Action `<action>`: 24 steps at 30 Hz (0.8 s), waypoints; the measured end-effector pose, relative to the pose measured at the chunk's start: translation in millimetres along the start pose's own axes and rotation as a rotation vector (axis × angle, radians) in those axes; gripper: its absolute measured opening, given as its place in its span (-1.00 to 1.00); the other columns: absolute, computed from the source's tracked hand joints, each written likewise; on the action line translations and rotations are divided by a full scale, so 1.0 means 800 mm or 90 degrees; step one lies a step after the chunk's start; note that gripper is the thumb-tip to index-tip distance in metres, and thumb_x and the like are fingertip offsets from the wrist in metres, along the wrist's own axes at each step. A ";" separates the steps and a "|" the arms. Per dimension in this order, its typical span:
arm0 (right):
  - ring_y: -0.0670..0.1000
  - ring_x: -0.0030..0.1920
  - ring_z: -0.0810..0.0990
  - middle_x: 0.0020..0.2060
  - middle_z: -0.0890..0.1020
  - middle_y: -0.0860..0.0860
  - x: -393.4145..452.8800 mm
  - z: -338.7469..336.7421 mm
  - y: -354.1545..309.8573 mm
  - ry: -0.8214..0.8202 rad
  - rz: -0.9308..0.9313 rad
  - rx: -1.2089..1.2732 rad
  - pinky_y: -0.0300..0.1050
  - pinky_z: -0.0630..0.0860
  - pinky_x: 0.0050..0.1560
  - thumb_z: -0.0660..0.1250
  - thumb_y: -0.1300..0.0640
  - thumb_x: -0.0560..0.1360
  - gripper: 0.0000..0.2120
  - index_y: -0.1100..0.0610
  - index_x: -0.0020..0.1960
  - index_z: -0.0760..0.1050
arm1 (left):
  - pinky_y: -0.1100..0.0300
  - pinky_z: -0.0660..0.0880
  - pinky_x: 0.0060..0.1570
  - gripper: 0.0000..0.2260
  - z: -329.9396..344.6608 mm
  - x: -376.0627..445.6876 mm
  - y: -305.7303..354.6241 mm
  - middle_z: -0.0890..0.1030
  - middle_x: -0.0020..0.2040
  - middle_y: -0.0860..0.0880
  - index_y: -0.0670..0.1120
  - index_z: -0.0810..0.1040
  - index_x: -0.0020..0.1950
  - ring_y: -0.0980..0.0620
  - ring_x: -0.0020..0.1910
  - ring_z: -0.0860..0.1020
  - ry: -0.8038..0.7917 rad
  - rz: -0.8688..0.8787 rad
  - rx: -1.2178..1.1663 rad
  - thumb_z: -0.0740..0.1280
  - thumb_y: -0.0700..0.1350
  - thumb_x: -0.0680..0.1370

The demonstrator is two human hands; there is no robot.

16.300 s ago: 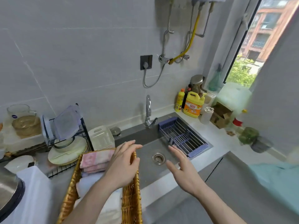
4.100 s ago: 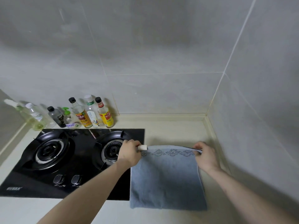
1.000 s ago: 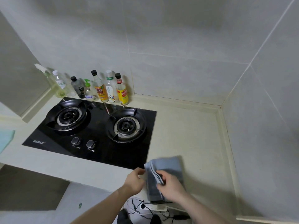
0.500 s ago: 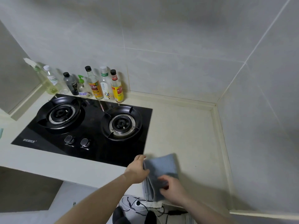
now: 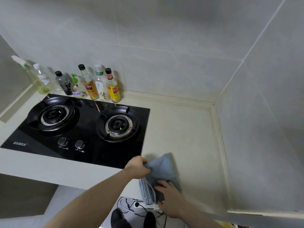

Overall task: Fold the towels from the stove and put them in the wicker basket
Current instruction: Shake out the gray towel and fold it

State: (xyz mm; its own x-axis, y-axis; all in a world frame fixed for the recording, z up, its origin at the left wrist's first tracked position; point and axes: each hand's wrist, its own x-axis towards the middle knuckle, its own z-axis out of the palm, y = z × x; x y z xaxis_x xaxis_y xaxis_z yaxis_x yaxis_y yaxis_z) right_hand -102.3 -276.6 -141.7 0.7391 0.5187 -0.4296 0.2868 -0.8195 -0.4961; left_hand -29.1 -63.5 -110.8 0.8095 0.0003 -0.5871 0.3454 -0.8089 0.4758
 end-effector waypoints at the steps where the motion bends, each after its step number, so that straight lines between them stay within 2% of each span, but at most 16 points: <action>1: -0.01 0.43 0.34 0.48 0.34 -0.18 0.002 -0.002 0.000 0.004 0.003 0.031 -0.26 0.23 0.45 0.25 -0.02 0.46 -0.47 -0.10 0.44 0.45 | 0.25 0.39 -0.33 -0.84 -0.001 -0.004 0.003 0.52 -0.18 0.05 0.02 0.46 -0.33 0.02 -0.24 0.52 0.035 0.015 -0.006 0.38 0.00 0.39; 3: -0.12 0.38 0.42 0.37 0.43 -0.24 0.004 -0.009 0.002 0.046 0.022 0.113 -0.35 0.25 0.42 0.28 0.00 0.44 -0.54 -0.10 0.33 0.55 | 0.20 0.45 -0.23 -0.90 -0.002 -0.012 0.009 0.57 -0.08 0.05 0.02 0.53 -0.23 -0.04 -0.14 0.58 0.099 0.034 0.012 0.36 0.02 0.39; 6: -0.18 0.13 0.58 0.15 0.58 -0.21 0.005 -0.019 0.010 0.134 0.098 0.219 -0.23 0.50 0.23 0.32 0.07 0.39 -0.63 -0.09 0.19 0.61 | 0.12 0.49 -0.19 -0.86 -0.002 -0.026 0.016 0.62 -0.07 0.04 0.02 0.56 -0.05 -0.11 -0.07 0.61 0.164 0.060 0.084 0.31 -0.02 0.43; 8: -0.21 0.08 0.61 0.14 0.63 -0.19 0.005 -0.021 0.016 0.104 0.137 0.228 -0.27 0.53 0.14 0.31 -0.01 0.39 -0.60 -0.11 0.22 0.59 | 0.09 0.51 -0.18 -0.85 0.004 -0.033 0.019 0.62 -0.04 0.03 0.02 0.55 0.00 -0.13 -0.06 0.61 0.183 0.082 0.076 0.28 -0.11 0.46; 11: -0.24 0.12 0.61 0.18 0.62 -0.17 0.007 -0.016 0.017 0.048 0.144 0.256 -0.32 0.51 0.17 0.26 -0.13 0.34 -0.54 -0.15 0.22 0.58 | 0.06 0.56 -0.07 -0.74 0.017 -0.041 0.016 0.62 0.06 0.08 0.05 0.58 0.08 -0.09 0.00 0.62 0.190 0.122 0.016 0.25 -0.18 0.46; 13: -0.25 0.03 0.63 0.07 0.64 -0.14 0.009 -0.017 0.013 0.062 0.158 0.295 -0.40 0.51 0.07 0.38 -0.03 0.37 -0.70 -0.23 0.09 0.54 | 0.08 0.55 0.05 -0.65 0.024 -0.046 0.012 0.62 0.15 0.11 0.05 0.61 0.17 -0.05 0.08 0.62 0.181 0.152 -0.009 0.25 -0.21 0.45; 15: -0.18 -0.01 0.63 0.00 0.64 -0.13 0.014 -0.015 0.015 0.082 0.183 0.360 -0.46 0.48 -0.02 0.48 0.25 0.43 -0.62 -0.19 0.03 0.50 | 0.11 0.53 0.15 -0.60 0.031 -0.054 0.007 0.59 0.26 0.15 0.05 0.60 0.27 -0.01 0.15 0.61 0.173 0.179 -0.005 0.28 -0.21 0.47; 16: -0.12 0.03 0.63 0.00 0.63 -0.11 0.016 -0.013 0.019 0.083 0.200 0.396 -0.46 0.48 -0.05 0.48 0.33 0.44 -0.60 -0.13 0.05 0.51 | 0.12 0.52 0.18 -0.60 0.034 -0.057 0.004 0.56 0.30 0.17 0.06 0.59 0.30 0.01 0.17 0.60 0.170 0.190 -0.002 0.29 -0.20 0.48; 18: -0.05 0.08 0.61 0.05 0.62 -0.07 0.015 -0.015 0.023 0.073 0.231 0.457 -0.45 0.50 -0.11 0.47 0.35 0.47 -0.63 -0.01 0.15 0.53 | 0.12 0.53 0.19 -0.59 0.041 -0.061 -0.001 0.49 0.36 0.22 0.09 0.57 0.33 0.05 0.21 0.57 0.160 0.218 0.001 0.28 -0.16 0.50; 21: -0.22 0.10 0.53 0.14 0.57 -0.07 0.012 -0.023 0.026 0.031 0.217 0.488 -0.48 0.50 -0.16 0.42 0.36 0.50 -0.58 -0.01 0.24 0.45 | 0.15 0.52 0.18 -0.64 0.050 -0.064 -0.008 0.43 0.38 0.22 0.11 0.54 0.32 0.07 0.25 0.52 0.144 0.283 0.019 0.25 -0.11 0.54; 24: -0.24 -0.01 0.55 0.07 0.61 -0.07 0.011 -0.032 0.023 0.018 0.203 0.492 -0.48 0.48 -0.28 0.38 0.36 0.52 -0.64 0.00 0.20 0.50 | 0.20 0.46 0.19 -0.68 0.052 -0.067 -0.008 0.40 0.43 0.19 0.10 0.53 0.33 0.05 0.30 0.47 0.134 0.308 0.045 0.23 -0.10 0.59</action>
State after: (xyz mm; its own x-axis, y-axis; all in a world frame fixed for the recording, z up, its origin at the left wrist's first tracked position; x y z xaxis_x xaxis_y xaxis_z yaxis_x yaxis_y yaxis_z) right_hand -74.9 -293.3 -135.3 0.7320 0.2751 -0.6233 -0.4300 -0.5231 -0.7358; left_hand -94.5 -82.8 -110.1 0.9489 -0.2698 -0.1639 -0.1175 -0.7838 0.6099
